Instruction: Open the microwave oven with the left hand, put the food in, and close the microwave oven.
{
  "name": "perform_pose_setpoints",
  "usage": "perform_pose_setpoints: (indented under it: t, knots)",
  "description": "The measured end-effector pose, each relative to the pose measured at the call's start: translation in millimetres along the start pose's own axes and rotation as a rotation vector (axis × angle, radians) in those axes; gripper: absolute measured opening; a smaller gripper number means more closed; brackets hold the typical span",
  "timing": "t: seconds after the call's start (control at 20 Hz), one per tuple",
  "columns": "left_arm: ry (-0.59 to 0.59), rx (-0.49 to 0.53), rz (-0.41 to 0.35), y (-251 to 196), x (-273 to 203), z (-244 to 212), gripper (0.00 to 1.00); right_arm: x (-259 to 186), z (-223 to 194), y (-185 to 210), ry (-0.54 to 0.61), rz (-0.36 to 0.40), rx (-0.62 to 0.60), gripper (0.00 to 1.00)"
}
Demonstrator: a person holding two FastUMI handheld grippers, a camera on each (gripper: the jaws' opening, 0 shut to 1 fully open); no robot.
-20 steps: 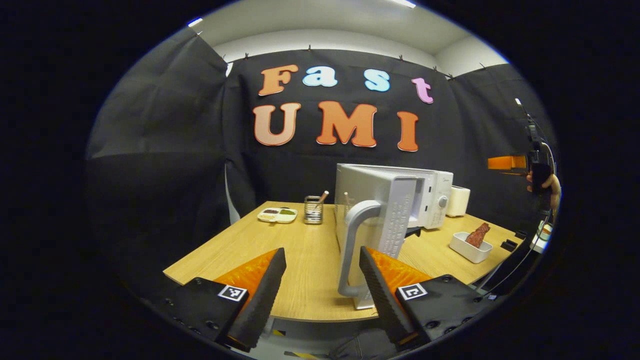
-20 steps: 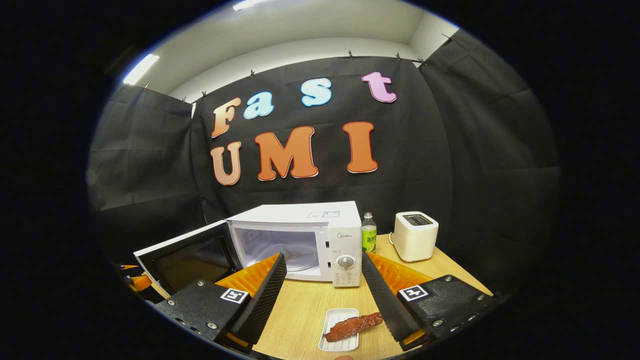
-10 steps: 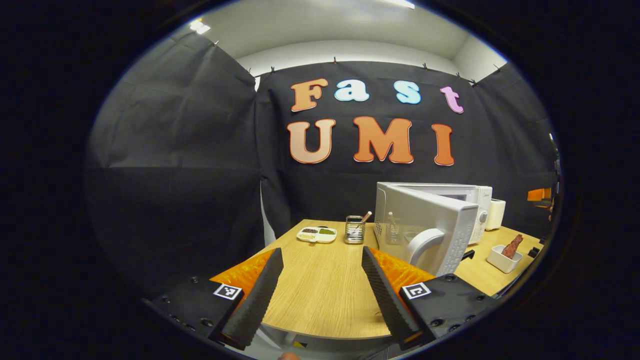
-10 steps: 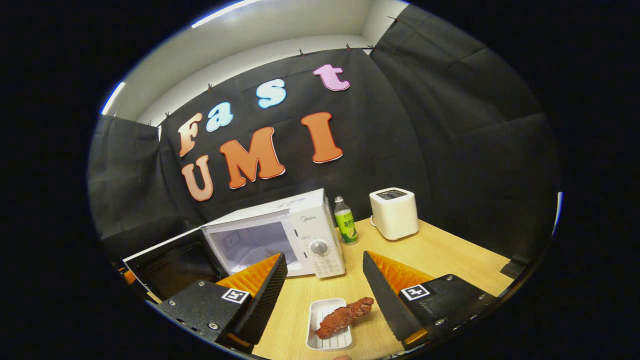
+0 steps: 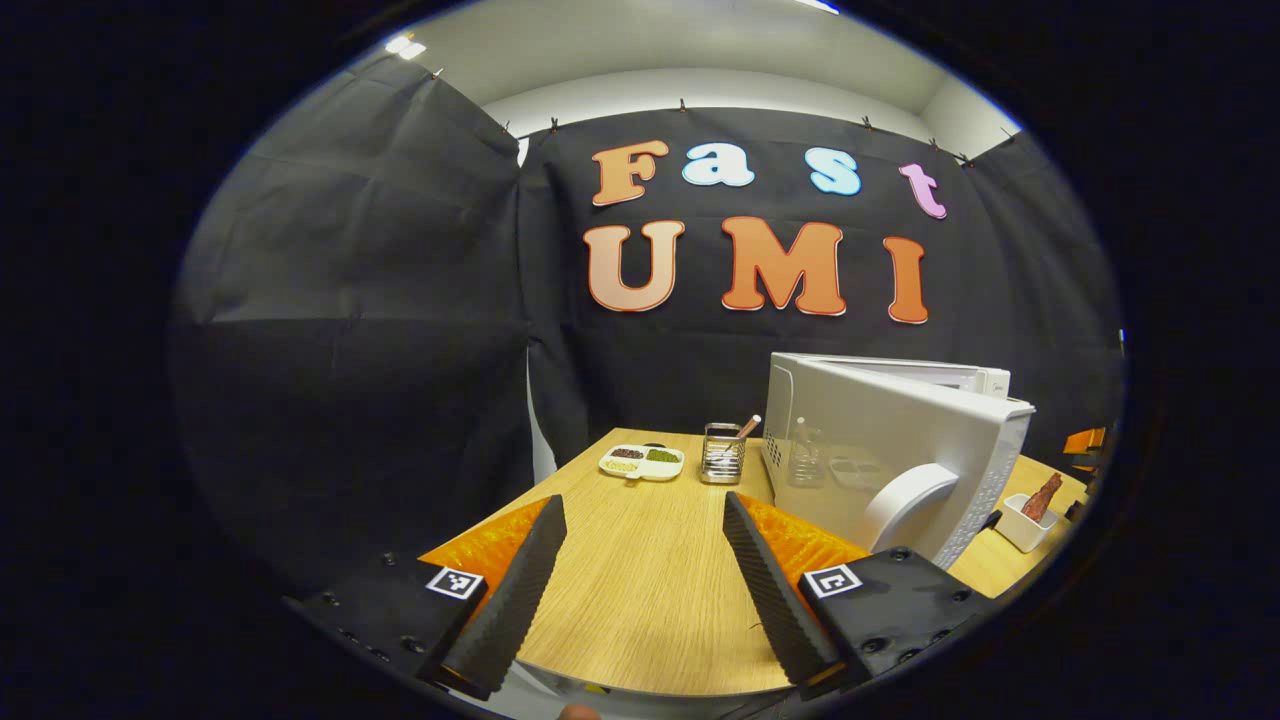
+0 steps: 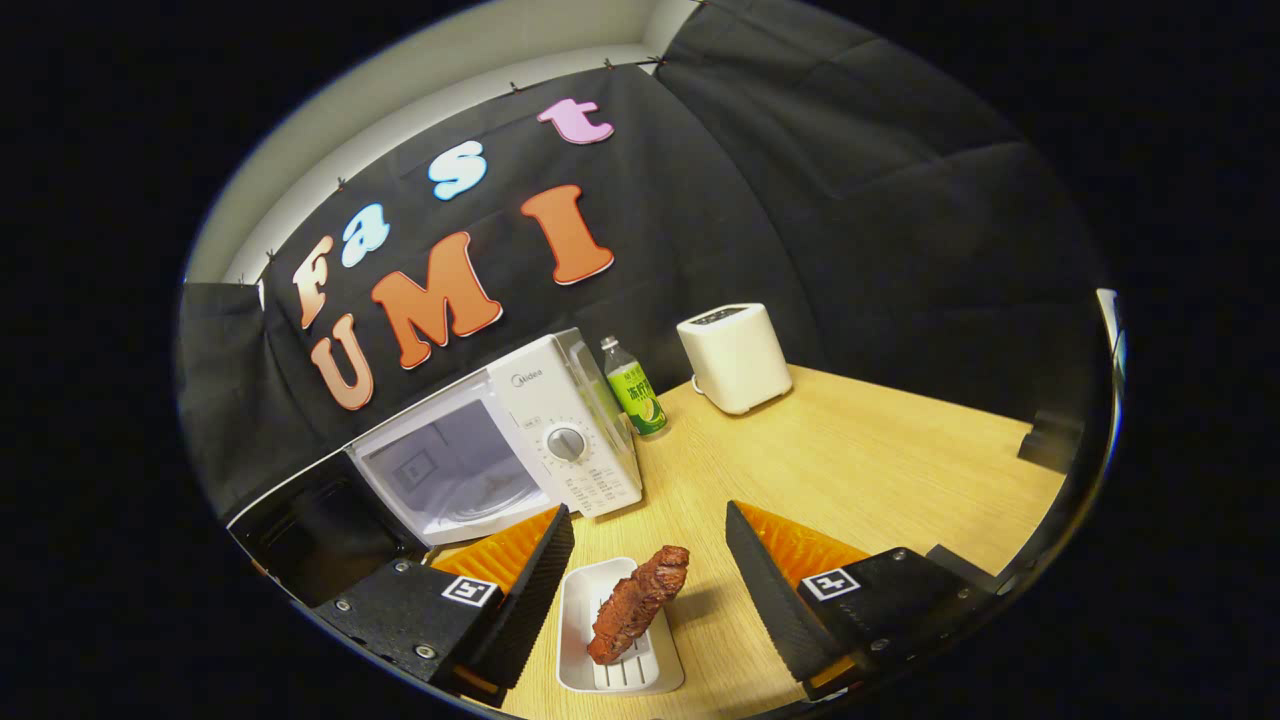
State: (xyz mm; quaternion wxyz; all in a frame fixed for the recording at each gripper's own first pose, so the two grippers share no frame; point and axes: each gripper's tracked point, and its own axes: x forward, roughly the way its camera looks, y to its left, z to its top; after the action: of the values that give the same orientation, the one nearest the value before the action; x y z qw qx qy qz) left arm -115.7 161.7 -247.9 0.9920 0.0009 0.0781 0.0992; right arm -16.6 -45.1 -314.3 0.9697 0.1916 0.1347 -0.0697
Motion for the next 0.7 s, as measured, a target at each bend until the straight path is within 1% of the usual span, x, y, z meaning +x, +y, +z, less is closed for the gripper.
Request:
perform_pose_setpoints:
  t: [0.1, 0.15, 0.2, 0.25, 0.3, 0.35, 0.4, 0.45, 0.5, 0.55, 0.6, 0.65, 0.7]
  knots:
    - [-0.003, -0.005, 0.001, -1, 4, 1, 0.98, 7, -13, -1, 0.040, 0.011, 0.060, 0.93]
    - [-0.002, -0.005, 0.005, 0, 7, 1, 1.00, 11, -19, -4, 0.061, 0.002, 0.090, 0.92]
    - [0.001, -0.004, 0.009, 0, 8, -2, 1.00, 14, -26, -8, 0.076, -0.011, 0.117, 0.89]
    - [0.005, -0.005, 0.010, 0, 9, -2, 1.00, 16, -30, -8, 0.087, -0.008, 0.144, 0.86]
    - [0.006, -0.005, 0.009, 0, 9, -3, 0.98, 17, -31, -7, 0.091, -0.003, 0.175, 0.82]
    - [0.008, -0.004, 0.008, -1, 10, -3, 0.98, 19, -33, -6, 0.098, 0.005, 0.208, 0.77]
    - [0.010, 0.000, 0.011, 0, 11, -5, 1.00, 21, -38, -4, 0.111, 0.008, 0.232, 0.73]
    - [0.010, 0.004, 0.018, 3, 12, -5, 1.00, 24, -42, -4, 0.122, 0.001, 0.254, 0.67]
    - [0.009, 0.007, 0.025, 5, 12, -4, 0.98, 26, -44, -2, 0.124, 0.008, 0.275, 0.63]
    - [0.008, 0.008, 0.033, 8, 12, -5, 0.98, 26, -43, 1, 0.121, 0.024, 0.303, 0.49]
    - [0.007, 0.009, 0.039, 11, 11, -6, 0.98, 25, -40, 1, 0.112, 0.027, 0.336, 0.42]
    - [0.008, 0.009, 0.047, 13, 9, -6, 0.98, 23, -37, 2, 0.105, 0.030, 0.360, 0.27]
    - [0.009, 0.009, 0.052, 16, 8, -6, 0.98, 28, -37, 7, 0.098, 0.038, 0.372, 0.23]
